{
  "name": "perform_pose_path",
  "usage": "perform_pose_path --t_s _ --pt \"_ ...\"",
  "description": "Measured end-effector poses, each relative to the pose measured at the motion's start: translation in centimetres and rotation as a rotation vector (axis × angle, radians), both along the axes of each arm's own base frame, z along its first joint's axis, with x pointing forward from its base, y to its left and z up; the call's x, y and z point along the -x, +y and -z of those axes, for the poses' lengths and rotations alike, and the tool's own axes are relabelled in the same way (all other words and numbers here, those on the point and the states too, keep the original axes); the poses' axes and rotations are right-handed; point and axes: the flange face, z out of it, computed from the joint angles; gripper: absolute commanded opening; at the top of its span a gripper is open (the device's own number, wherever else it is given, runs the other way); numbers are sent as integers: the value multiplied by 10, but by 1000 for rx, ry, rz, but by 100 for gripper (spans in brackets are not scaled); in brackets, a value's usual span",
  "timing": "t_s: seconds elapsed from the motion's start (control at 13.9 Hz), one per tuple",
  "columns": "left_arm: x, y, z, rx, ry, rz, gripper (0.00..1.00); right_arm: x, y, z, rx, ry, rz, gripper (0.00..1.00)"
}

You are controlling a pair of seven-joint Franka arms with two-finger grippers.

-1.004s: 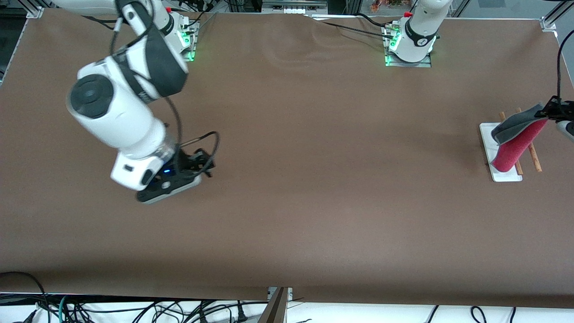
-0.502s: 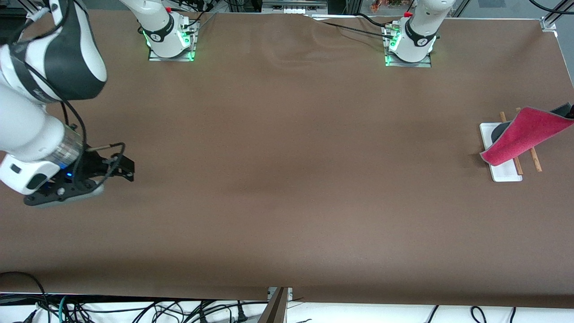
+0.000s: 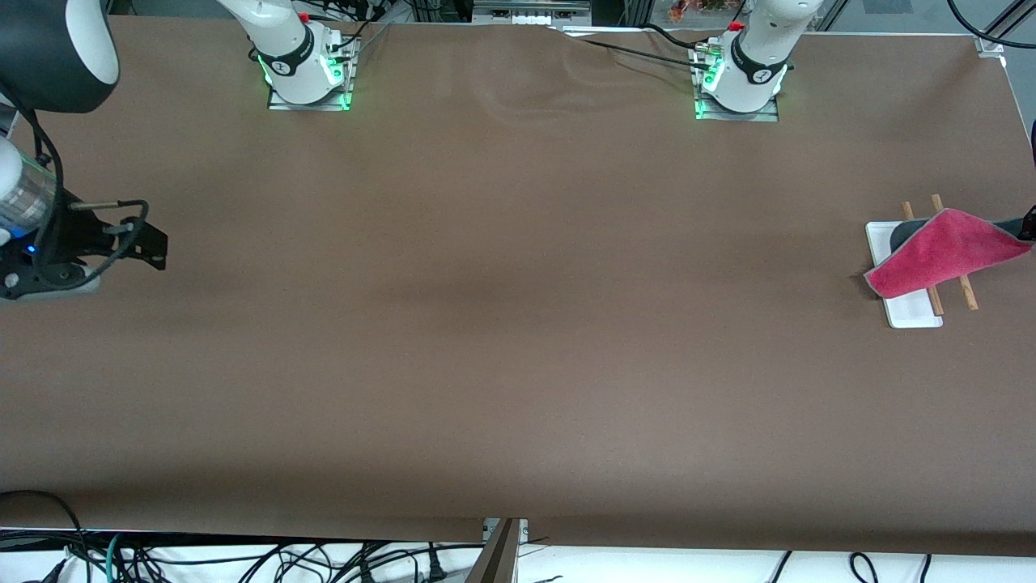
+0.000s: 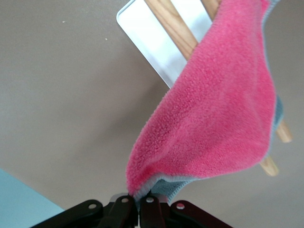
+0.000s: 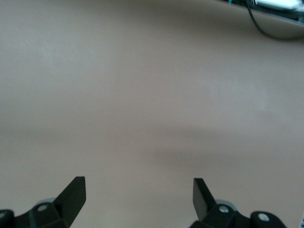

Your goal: Pass towel and hang on rack

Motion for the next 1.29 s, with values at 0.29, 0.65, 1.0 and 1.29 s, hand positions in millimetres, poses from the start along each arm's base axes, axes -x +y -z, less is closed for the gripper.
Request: perform_pose_path --t_s 0.29,0.65,1.0,1.29 --pt "-2 8 13 3 -35 8 100 39 -12 -7 29 97 35 100" --pt "-15 6 -14 -14 -78 48 100 50 -51 -7 -73 143 51 100" --pt "-42 -70 -129 36 -115 51 100 50 -48 -16 -88 111 33 100" --pt "-65 -155 -179 31 -115 -52 100 52 -53 -38 -86 40 39 100"
